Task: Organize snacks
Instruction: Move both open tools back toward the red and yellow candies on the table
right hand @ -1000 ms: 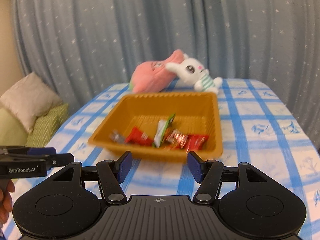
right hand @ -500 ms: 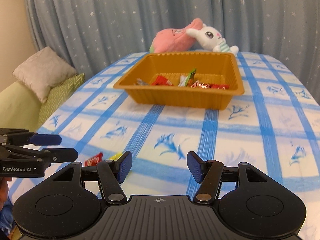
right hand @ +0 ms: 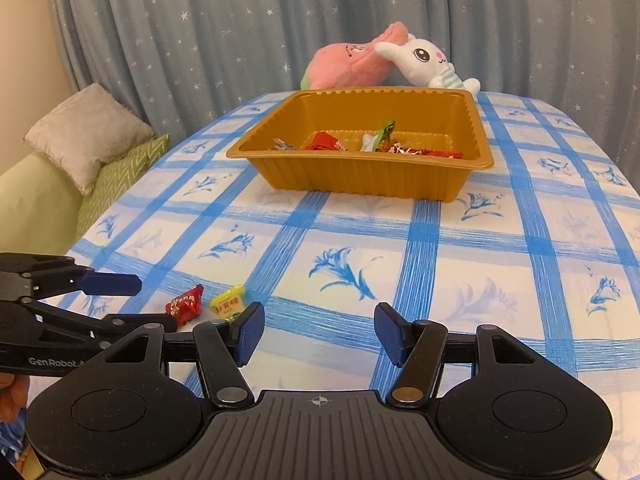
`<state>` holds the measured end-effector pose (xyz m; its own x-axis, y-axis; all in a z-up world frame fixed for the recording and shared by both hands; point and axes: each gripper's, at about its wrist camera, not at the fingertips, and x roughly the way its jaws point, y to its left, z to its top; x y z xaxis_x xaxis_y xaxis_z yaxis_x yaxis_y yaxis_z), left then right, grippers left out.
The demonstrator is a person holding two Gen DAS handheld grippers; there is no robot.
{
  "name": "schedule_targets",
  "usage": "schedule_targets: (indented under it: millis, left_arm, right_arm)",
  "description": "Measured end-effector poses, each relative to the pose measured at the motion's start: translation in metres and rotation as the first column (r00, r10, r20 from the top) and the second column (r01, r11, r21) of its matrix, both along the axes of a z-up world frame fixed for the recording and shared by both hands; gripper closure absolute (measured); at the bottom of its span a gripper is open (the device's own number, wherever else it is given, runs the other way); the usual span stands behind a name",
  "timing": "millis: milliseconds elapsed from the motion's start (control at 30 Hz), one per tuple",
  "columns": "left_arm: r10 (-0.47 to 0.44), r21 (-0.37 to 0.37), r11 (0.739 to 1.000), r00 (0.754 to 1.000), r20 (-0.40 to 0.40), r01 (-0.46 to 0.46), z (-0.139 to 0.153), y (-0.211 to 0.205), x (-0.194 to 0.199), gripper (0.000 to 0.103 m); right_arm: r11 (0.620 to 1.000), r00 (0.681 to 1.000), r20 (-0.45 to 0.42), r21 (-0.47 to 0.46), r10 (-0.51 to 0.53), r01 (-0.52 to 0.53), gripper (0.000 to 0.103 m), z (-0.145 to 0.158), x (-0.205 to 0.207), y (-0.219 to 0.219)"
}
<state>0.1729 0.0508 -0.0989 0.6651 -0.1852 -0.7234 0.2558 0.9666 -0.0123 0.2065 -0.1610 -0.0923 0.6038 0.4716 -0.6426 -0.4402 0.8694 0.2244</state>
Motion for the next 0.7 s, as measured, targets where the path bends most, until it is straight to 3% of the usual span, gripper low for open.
schedule_targets:
  millis: [200,567,700]
  left_arm:
    - [-0.040,0.026,0.999,0.999,-0.004,0.040,-0.007,-0.004,0.006,0.047]
    - [-0.059,0.048,0.997,0.998,0.003,0.059,-0.015,-0.008,0.020,0.068]
    - [-0.067,0.035,0.997,0.998,-0.006,0.067,-0.014,-0.008,0.023,0.084]
  right_arm:
    - [1.000,1.000,-0.010,-0.007,-0.005,0.005,0.042,-0.004,0.002,0.000]
    - [0.999,1.000,-0.016,-0.033,0.017,-0.018,0.042,-0.010,0.004,0.009]
    - [0.999,0.999,-0.014,-0.040,0.035,-0.036,0.042,-0.011,0.004,0.014]
